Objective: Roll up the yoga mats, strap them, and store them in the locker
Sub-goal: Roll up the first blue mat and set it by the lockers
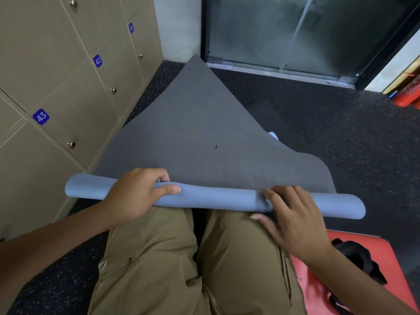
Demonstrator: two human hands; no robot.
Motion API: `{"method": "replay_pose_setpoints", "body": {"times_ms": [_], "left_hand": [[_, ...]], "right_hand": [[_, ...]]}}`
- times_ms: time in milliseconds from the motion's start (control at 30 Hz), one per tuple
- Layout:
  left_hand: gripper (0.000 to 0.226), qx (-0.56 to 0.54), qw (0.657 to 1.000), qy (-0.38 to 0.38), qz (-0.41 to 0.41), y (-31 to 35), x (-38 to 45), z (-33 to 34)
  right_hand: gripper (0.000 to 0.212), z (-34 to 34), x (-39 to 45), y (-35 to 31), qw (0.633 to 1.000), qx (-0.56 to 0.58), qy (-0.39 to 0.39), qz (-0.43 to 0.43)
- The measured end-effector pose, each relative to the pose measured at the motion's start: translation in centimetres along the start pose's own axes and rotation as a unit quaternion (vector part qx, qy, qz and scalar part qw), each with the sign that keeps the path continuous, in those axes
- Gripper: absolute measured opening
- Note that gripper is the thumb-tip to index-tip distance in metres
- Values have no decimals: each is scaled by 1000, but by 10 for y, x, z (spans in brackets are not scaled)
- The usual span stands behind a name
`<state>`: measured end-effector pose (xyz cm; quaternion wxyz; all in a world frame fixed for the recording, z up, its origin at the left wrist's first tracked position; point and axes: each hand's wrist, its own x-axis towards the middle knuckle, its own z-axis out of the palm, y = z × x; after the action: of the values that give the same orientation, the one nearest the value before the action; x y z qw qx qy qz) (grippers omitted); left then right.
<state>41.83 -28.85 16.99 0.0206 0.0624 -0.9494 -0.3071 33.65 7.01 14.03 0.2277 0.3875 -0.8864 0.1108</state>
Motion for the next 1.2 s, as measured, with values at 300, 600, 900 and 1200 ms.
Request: {"method": "replay_pose_setpoints", "body": {"times_ms": [300, 600, 900, 1200], "left_hand": [[25, -25, 993, 98, 55, -2, 7, 11], [60, 186, 955, 114, 201, -13, 4, 29], [57, 137, 974, -2, 178, -14, 40, 15], [62, 44, 981, -155, 105, -15, 82, -5]], "right_hand": [[53, 3, 37, 23, 994, 77, -74, 3], [53, 11, 64, 45, 947, 206, -223, 107], [27, 14, 71, 17, 999, 41, -26, -15], [53, 32, 82, 31, 993, 98, -70, -1]]}}
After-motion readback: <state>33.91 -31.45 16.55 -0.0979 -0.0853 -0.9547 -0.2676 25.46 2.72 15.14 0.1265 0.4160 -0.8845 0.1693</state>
